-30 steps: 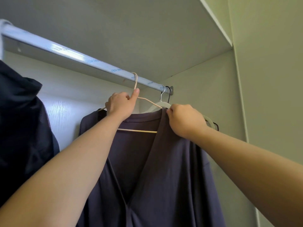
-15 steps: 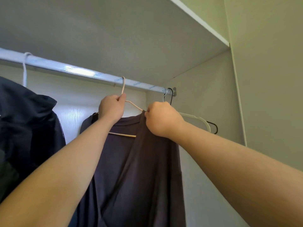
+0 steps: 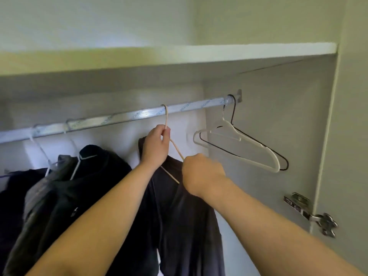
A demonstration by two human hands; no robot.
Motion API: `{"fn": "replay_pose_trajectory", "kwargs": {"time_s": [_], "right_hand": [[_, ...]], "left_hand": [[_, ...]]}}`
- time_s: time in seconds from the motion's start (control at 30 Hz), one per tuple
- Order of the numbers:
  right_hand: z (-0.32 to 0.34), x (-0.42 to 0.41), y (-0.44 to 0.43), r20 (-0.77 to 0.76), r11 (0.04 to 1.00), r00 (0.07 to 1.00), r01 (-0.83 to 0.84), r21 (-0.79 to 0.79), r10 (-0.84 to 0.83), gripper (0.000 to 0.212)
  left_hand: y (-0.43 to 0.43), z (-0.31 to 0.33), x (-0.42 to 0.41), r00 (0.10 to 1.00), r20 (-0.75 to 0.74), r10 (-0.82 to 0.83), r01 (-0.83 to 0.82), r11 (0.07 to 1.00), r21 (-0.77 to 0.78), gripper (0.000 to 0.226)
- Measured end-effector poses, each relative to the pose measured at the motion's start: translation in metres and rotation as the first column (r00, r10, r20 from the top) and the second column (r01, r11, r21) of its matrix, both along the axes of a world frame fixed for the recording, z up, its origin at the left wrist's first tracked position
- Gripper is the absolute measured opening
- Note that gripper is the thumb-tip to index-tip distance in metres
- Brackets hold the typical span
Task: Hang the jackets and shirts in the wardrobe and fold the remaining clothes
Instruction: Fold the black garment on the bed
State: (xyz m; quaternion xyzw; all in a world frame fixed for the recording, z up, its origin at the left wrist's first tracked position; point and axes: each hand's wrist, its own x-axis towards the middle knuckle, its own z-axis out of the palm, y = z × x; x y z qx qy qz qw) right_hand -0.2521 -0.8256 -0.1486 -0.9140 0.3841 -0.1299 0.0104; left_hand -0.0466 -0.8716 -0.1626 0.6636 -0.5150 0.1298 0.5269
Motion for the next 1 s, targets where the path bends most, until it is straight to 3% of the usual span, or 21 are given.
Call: {"fn": "replay_pose_trajectory", "kwargs": {"time_s": [0.23,0.3,0.4,0.5,0.6,0.7,0.8,0.9,1.0], "right_hand": [[0.011,0.005,0.016,-0.004,0.983,1.000,0.012,0.185,-0.012,0.022],[0.013,-0.002,0.019,0.028,0.974,0.999,0.035,0.223,-0.042,0.022],[0.014,-0.030,0.028,0.092,0.955,0.986,0.110,0.274,-0.140,0.025],[0.015,-0.070,0.033,0.140,0.910,0.958,0.183,0.372,-0.250,0.022],[0.011,-0.116,0.041,0.226,0.855,0.895,0.251,0.454,-0.383,0.026],[0.000,-0.169,0.060,0.333,0.800,0.777,0.338,0.496,-0.534,0.036],[-0.026,-0.227,0.096,0.386,0.684,0.596,0.425,0.593,-0.704,0.032],[-0.058,-0.282,0.149,0.377,0.536,0.388,0.508,0.674,-0.841,0.035],[-0.087,-0.326,0.209,0.356,0.359,0.121,0.566,0.742,-0.927,0.038]], "left_hand": [[0.035,0.036,-0.008,0.987,0.008,0.159,-0.149,0.904,0.402,0.023],[0.045,0.046,-0.020,0.984,-0.009,0.177,-0.157,0.894,0.419,0.028],[0.065,0.051,-0.053,0.973,0.066,0.221,-0.230,0.925,0.303,0.039],[0.088,0.047,-0.097,0.979,0.154,0.132,-0.169,0.952,0.255,0.030],[0.104,0.036,-0.145,0.986,0.110,-0.125,0.080,0.935,0.346,0.017],[0.115,0.021,-0.200,0.917,0.003,-0.400,0.351,0.809,0.470,0.010],[0.125,0.001,-0.258,0.795,-0.104,-0.597,0.550,0.638,0.539,0.005],[0.141,-0.019,-0.324,0.610,-0.183,-0.771,0.694,0.409,0.592,0.005],[0.165,-0.039,-0.394,0.391,-0.253,-0.885,0.754,0.150,0.639,0.010]]}}
